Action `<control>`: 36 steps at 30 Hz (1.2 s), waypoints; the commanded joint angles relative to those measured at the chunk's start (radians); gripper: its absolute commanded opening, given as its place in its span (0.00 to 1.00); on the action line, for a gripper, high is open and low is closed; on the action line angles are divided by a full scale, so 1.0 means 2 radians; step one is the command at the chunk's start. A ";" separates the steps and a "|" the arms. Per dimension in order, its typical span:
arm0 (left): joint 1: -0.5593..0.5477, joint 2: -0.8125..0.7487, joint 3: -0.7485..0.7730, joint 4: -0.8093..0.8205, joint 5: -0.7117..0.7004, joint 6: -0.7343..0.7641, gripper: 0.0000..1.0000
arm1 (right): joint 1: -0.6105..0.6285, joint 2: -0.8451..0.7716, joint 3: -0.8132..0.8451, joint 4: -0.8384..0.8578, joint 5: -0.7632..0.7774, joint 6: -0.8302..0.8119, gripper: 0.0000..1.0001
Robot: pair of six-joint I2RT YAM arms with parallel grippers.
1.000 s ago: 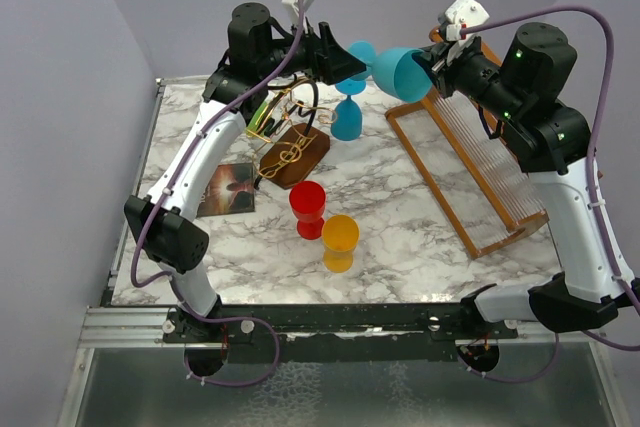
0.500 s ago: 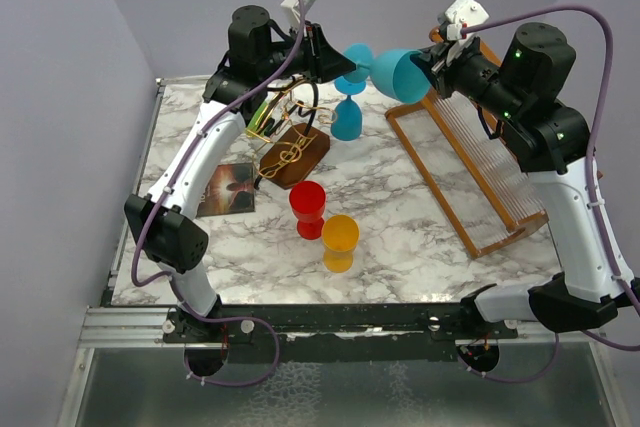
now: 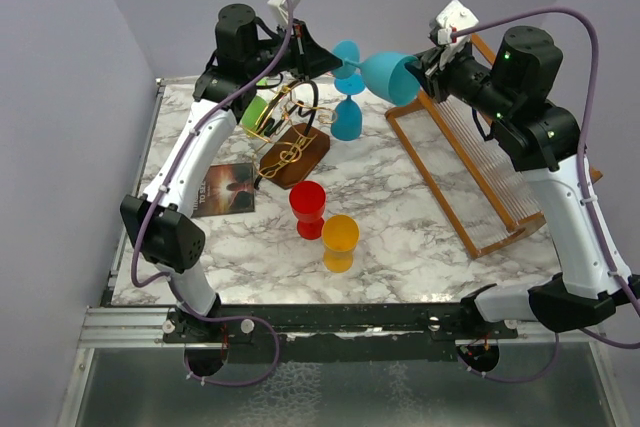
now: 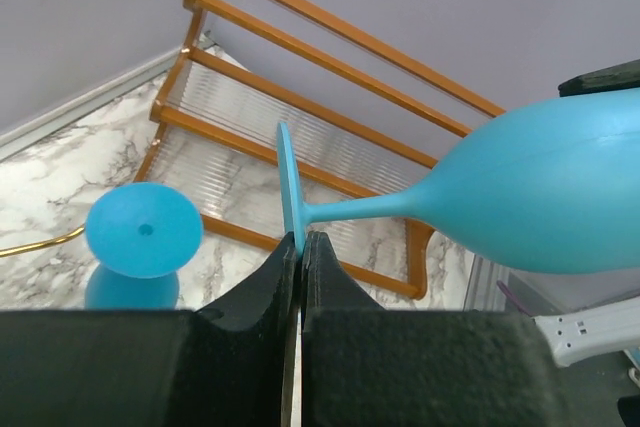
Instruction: Place the wine glass upside down on the wine glass rack
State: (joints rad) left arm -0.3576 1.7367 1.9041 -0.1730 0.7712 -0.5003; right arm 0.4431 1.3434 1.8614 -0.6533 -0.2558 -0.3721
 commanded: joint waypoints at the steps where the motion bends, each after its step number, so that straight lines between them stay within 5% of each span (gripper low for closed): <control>1: 0.030 -0.037 -0.007 0.031 0.021 0.000 0.00 | -0.001 -0.011 0.002 -0.004 -0.001 -0.007 0.31; 6: 0.061 -0.051 -0.010 0.031 0.019 0.012 0.00 | -0.001 -0.019 0.001 -0.011 0.004 -0.016 0.68; 16: 0.090 -0.066 0.041 -0.047 -0.061 0.113 0.00 | -0.020 -0.045 -0.011 -0.016 0.024 -0.025 0.97; 21: 0.072 -0.068 0.088 -0.115 -0.178 0.228 0.00 | -0.079 -0.046 -0.010 -0.001 0.055 0.020 1.00; 26: -0.022 -0.057 0.143 -0.193 -0.309 0.397 0.00 | -0.135 -0.038 -0.012 0.005 0.050 0.049 1.00; 36: -0.135 -0.010 0.226 -0.280 -0.382 0.557 0.00 | -0.201 -0.038 -0.011 -0.006 0.007 0.063 1.00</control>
State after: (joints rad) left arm -0.5606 1.6703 2.3005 -0.6239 0.1200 0.4049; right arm 0.0738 1.2873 1.8435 -0.6815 -0.2073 -0.2699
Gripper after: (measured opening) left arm 0.020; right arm 0.994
